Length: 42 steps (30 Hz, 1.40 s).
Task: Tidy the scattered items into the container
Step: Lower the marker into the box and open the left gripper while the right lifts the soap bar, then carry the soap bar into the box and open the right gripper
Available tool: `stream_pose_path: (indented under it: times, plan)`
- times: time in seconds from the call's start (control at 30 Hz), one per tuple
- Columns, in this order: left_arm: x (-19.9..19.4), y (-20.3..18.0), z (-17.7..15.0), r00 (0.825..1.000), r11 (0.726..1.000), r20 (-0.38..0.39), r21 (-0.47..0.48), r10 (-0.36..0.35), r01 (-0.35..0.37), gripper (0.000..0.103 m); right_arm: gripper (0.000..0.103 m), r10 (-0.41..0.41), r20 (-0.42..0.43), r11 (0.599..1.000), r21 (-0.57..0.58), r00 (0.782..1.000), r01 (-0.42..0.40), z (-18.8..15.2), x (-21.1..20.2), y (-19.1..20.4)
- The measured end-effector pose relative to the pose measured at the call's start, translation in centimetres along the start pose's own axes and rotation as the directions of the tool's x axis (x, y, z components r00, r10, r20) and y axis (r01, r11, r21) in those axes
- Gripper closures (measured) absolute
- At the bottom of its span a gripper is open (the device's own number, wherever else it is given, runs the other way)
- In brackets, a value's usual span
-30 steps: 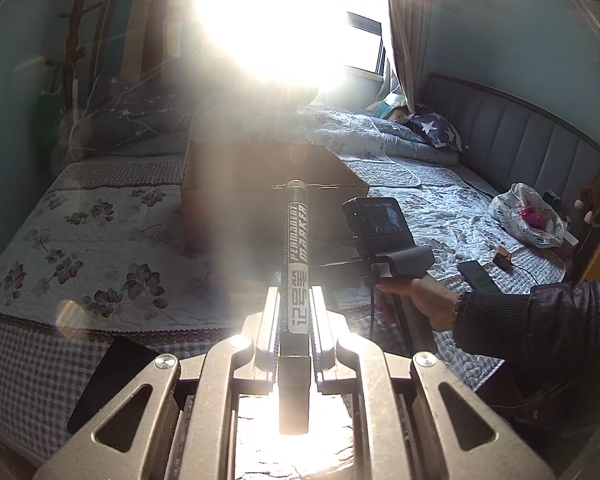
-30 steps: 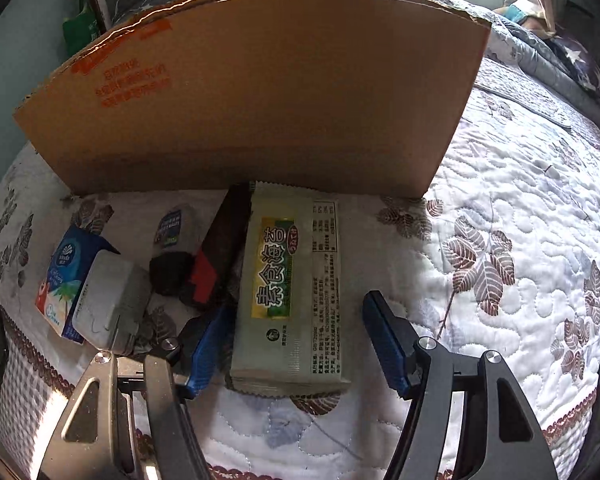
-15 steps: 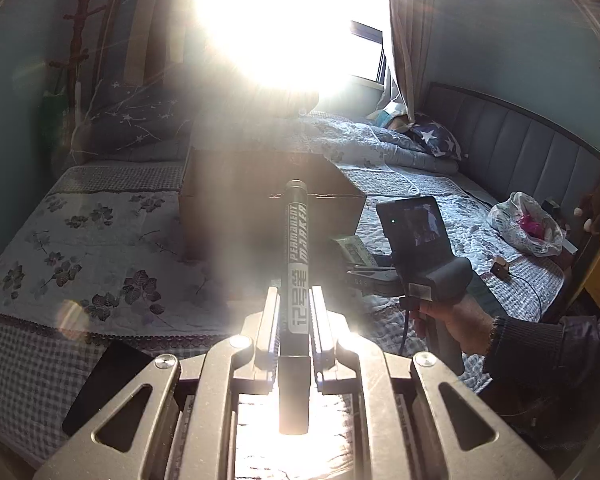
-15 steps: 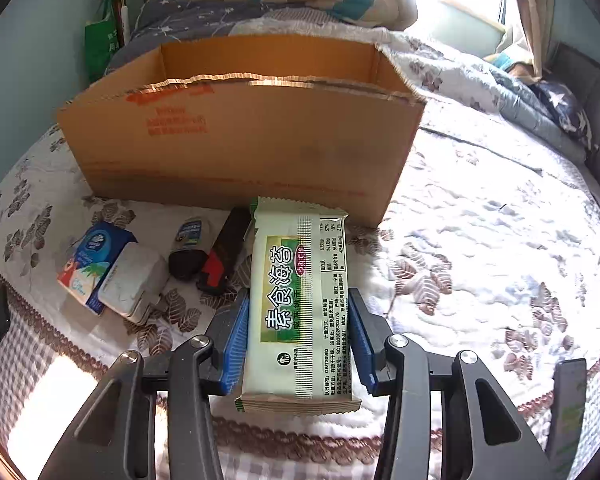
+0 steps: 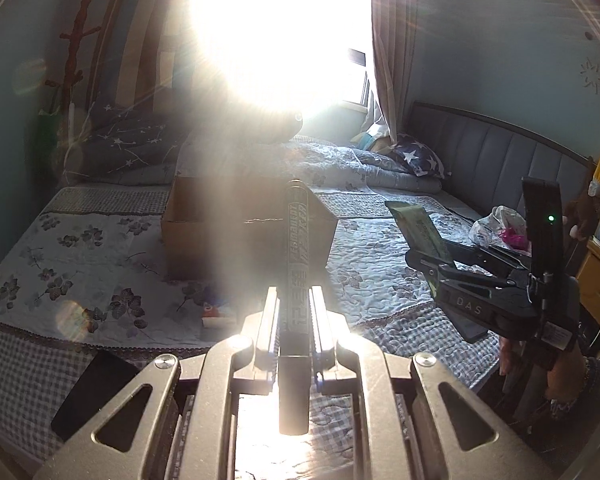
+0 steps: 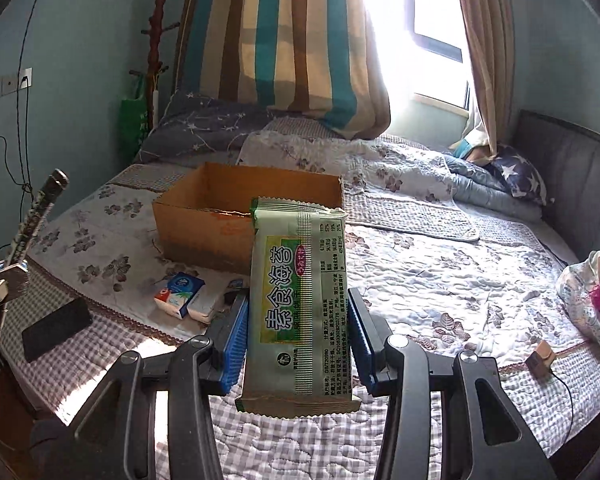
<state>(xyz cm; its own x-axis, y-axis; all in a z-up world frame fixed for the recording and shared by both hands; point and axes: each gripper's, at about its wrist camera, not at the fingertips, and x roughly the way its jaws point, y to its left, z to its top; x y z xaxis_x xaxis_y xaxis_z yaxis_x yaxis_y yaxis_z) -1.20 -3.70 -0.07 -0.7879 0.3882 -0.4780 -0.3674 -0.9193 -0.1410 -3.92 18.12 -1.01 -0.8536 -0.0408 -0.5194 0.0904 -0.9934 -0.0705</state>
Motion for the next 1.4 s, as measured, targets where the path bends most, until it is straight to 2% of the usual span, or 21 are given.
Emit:
stream_pose_path:
  times: [0.1,0.23,0.37,0.5,0.53,0.6,0.67,0.8,0.87,0.93,1.0,1.17,1.23,1.3,1.4]
  plan:
    - [0.2,-0.1,0.3,1.000,1.000,0.004,0.001,-0.002,0.002,0.000,0.057,0.012,0.018,1.000,-0.002,1.000,-0.011,-0.1,-1.8,0.1]
    - [1.2,0.4,1.7,1.000,1.000,0.015,0.006,0.006,-0.006,0.000,0.057,0.025,0.025,1.000,0.018,0.999,-0.026,0.4,-1.8,-0.2]
    - [3.6,1.9,5.7,0.998,0.999,0.056,0.031,0.028,-0.030,0.000,0.057,0.037,0.034,0.999,0.033,0.999,-0.038,1.3,-1.3,-0.7]
    - [9.4,4.9,11.5,0.997,0.998,0.054,0.024,0.051,-0.052,0.000,0.057,0.050,0.028,0.998,0.044,0.998,-0.051,1.8,-0.3,-0.9]
    - [11.5,5.9,12.8,0.997,0.998,0.035,0.019,0.066,-0.066,0.000,0.057,0.052,0.024,0.998,0.046,0.998,-0.053,1.8,0.0,-1.0]
    - [16.6,8.0,15.1,0.995,0.996,-0.056,-0.001,0.085,-0.085,0.000,0.057,0.054,0.016,0.997,0.051,0.998,-0.055,1.8,0.5,-1.2]
    - [22.5,10.3,16.4,0.975,0.994,-0.196,-0.031,0.101,-0.109,0.000,0.057,0.055,0.004,0.997,0.057,0.998,-0.055,1.7,0.8,-1.5]
    - [32.1,13.8,16.5,0.901,0.980,-0.415,-0.089,0.126,-0.179,0.000,0.057,0.060,-0.018,0.996,0.063,0.998,-0.059,1.5,1.4,-1.7]
    - [35.3,14.9,16.1,0.865,0.972,-0.483,-0.102,0.138,-0.212,0.000,0.057,0.061,-0.025,0.997,0.059,0.998,-0.059,1.4,1.6,-1.8]
    - [38.0,15.7,15.5,0.821,0.963,-0.545,-0.086,0.170,-0.256,0.000,0.057,0.060,-0.034,0.997,0.050,0.998,-0.058,1.3,1.9,-1.8]
    - [39.9,16.1,14.7,0.787,0.957,-0.588,-0.076,0.184,-0.280,0.000,0.057,0.059,-0.038,0.997,0.045,0.998,-0.058,1.2,2.0,-1.8]
    - [42.1,16.6,12.8,0.732,0.945,-0.642,-0.038,0.227,-0.326,0.000,0.057,0.058,-0.044,0.997,0.051,0.997,-0.056,1.2,2.3,-2.0]
    - [42.4,16.8,12.5,0.726,0.939,-0.640,-0.021,0.251,-0.343,0.000,0.057,0.054,-0.043,0.997,0.051,0.998,-0.052,1.2,2.4,-2.0]
    - [42.5,17.2,12.1,0.726,0.938,-0.645,-0.042,0.237,-0.344,0.000,0.057,0.051,-0.046,0.998,0.050,0.998,-0.049,1.3,2.5,-2.0]
    - [41.5,17.3,12.2,0.769,0.946,-0.609,-0.090,0.196,-0.312,0.000,0.057,0.048,-0.051,0.998,0.052,0.998,-0.045,1.3,2.7,-2.1]
